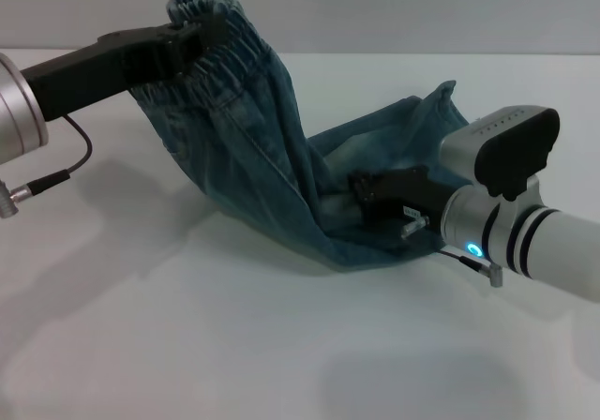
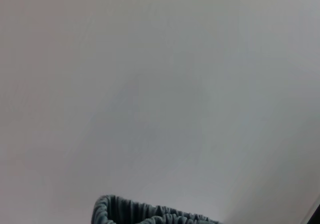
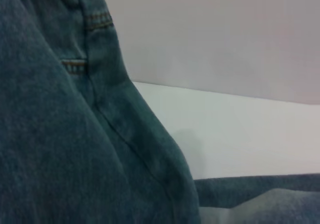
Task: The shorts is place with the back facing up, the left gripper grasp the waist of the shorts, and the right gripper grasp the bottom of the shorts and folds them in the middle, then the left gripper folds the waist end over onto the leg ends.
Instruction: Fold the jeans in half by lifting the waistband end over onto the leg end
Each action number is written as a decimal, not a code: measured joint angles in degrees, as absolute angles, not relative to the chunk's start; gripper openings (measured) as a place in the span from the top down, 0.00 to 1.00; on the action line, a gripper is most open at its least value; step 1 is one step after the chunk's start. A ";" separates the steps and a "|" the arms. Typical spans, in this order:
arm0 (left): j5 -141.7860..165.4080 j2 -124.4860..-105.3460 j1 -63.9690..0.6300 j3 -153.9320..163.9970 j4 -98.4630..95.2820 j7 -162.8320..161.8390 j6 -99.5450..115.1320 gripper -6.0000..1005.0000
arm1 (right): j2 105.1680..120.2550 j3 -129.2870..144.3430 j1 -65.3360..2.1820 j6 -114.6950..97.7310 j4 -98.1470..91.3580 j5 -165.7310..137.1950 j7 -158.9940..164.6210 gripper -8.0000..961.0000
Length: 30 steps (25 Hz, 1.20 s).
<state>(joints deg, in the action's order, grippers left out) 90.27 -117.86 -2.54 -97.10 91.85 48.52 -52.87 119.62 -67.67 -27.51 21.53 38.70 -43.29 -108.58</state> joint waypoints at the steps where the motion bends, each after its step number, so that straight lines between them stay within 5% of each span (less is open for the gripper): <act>1: 90.26 -117.86 -2.54 -97.11 91.85 48.52 -52.88 0.92 | 119.58 -67.51 -27.39 21.54 38.71 -43.02 -108.49 0.90; 30: 88.01 -117.96 -2.56 -97.40 95.62 48.42 -52.91 0.93 | 119.53 -62.85 -30.91 22.44 37.90 -41.31 -106.45 0.89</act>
<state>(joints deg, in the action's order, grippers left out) 88.01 -117.96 -2.56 -97.40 95.62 48.42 -52.91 119.53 -62.85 -30.91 22.44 37.90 -41.31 -106.45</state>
